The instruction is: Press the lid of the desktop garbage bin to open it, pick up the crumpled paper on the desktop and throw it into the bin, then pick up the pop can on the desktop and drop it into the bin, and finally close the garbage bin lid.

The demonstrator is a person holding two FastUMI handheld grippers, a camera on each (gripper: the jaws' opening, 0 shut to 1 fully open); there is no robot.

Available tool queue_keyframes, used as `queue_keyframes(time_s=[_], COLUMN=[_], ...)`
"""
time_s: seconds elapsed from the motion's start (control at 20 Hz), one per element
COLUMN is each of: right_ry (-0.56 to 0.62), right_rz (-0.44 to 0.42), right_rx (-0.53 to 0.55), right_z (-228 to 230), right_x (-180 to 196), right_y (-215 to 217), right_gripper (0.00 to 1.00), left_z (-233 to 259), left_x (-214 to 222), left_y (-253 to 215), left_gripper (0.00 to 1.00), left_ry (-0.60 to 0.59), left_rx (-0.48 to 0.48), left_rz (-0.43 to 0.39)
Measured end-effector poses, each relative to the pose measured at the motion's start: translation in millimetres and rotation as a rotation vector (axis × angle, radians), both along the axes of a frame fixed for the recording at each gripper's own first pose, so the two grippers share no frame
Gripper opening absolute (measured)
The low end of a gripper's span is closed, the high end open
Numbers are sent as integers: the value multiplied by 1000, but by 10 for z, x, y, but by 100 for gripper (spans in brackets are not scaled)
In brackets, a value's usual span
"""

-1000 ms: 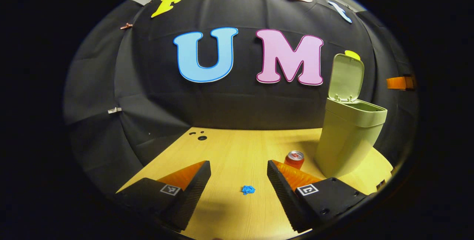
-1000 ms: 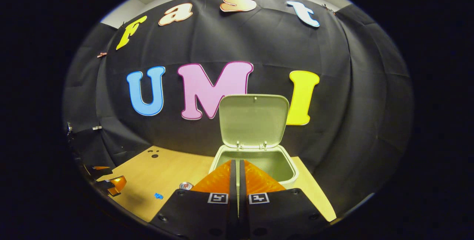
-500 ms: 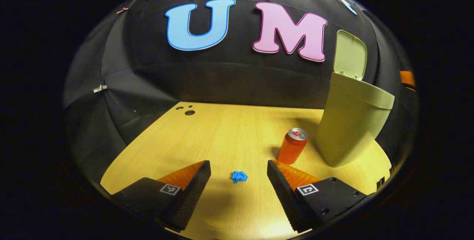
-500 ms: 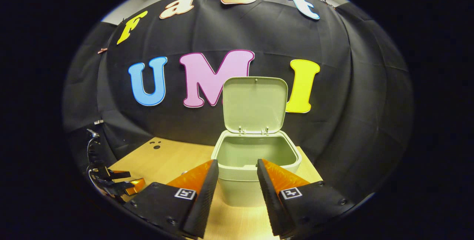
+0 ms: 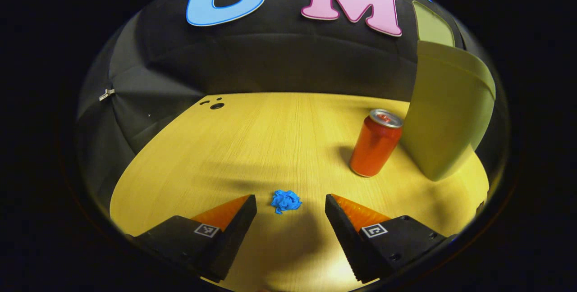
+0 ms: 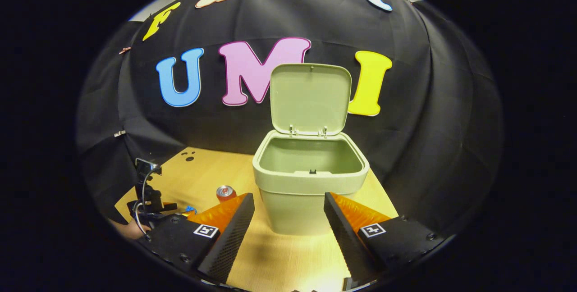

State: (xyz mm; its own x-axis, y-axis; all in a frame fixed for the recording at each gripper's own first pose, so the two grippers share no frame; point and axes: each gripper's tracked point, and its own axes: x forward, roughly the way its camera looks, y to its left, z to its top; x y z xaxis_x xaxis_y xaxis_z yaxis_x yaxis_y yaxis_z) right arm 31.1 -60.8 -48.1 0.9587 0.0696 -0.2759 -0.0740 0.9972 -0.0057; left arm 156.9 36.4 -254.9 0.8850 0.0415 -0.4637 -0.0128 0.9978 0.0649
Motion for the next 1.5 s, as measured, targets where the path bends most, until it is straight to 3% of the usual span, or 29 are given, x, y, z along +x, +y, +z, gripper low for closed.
queue_keyframes(time_s=[0.35,0.55,0.7,0.75,0.8,1.15,1.35,1.5], right_ry=[53,60,63,61,58,42,49,53], right_rz=[-15,-26,-22,-16,-9,14,20,24], right_rx=[23,33,42,37,27,12,35,45], right_z=[-145,-174,-204,-202,-206,-235,-298,-344], right_x=[-70,-49,-41,-30,-31,-13,-46,-65], right_y=[29,-10,9,18,19,1,3,-19], right_gripper=[99,98,98,98,98,98,98,98], left_z=[-258,-271,-283,-271,-274,43,575,1147], left_x=[242,260,243,238,230,151,111,115], left_y=[6,-42,-32,-47,-59,-187,-286,-486], left_gripper=[100,80,49,49,42,34,34,33], left_ry=[42,40,31,25,28,-10,-73,-154], left_rx=[0,-2,17,24,26,56,40,-24], left_rz=[-4,-25,-31,-40,-41,-89,-99,-116])
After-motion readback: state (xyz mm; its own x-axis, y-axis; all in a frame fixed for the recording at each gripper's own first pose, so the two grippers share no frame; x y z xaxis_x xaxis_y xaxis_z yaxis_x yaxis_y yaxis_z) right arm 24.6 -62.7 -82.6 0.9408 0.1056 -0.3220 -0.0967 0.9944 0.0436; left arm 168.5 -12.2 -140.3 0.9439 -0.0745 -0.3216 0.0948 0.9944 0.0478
